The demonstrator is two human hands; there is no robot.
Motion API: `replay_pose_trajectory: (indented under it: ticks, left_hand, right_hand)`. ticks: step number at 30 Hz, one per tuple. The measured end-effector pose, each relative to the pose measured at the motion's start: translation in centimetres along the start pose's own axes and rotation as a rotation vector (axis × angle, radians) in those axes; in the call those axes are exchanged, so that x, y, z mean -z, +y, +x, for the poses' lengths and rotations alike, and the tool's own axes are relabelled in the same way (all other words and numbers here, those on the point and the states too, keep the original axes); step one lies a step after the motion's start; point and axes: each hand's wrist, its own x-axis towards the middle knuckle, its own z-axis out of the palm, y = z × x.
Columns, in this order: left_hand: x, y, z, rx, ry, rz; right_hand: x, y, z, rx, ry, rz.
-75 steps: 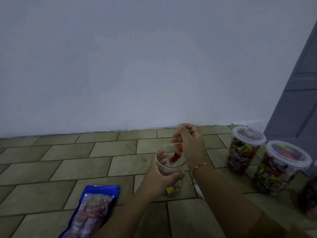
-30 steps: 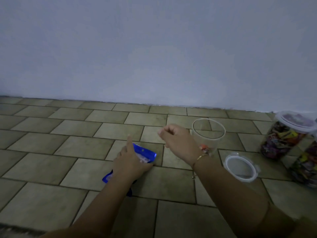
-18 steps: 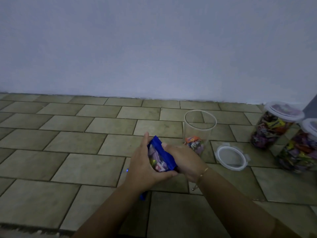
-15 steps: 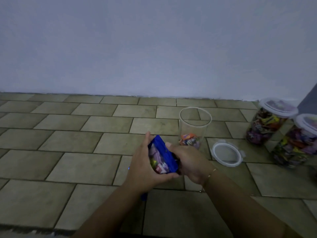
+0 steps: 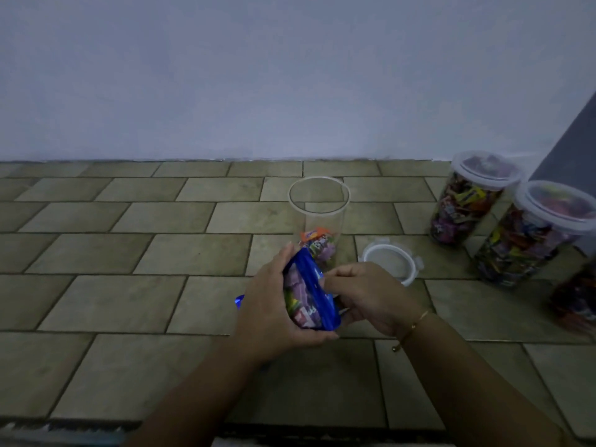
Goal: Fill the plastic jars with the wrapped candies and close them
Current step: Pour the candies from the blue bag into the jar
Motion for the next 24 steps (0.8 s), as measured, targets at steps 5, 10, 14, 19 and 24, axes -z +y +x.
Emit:
replay_pose_trajectory:
  ticks: [5, 10, 14, 19, 24]
  left_hand:
    - [-0.9, 0.4, 0.4, -0.103, -0.027, 0.235]
    - [-0.7, 1.1, 0.8, -0.056, -0.156, 0.269]
    - [1.1, 2.8, 1.9, -0.063, -0.241, 0.226]
    - [2.6, 4.4, 3.8, -0.233, -0.287, 0.472]
    - [3.7, 5.0, 5.6, -0.341, -0.33, 0.611]
  right_hand:
    - [0.9, 0.7, 0.3, -0.026, -0.002, 0.013]
    - [1.5, 0.8, 0.0, -0.052, 0.001, 0.107]
    - [2.2, 0.9, 0.0, -0.042, -0.003, 0.053]
    - [2.6, 0.2, -0.3, -0.025, -0.055, -0.022]
    - [2.7, -1.0, -0.5, -0.013, -0.026, -0.036]
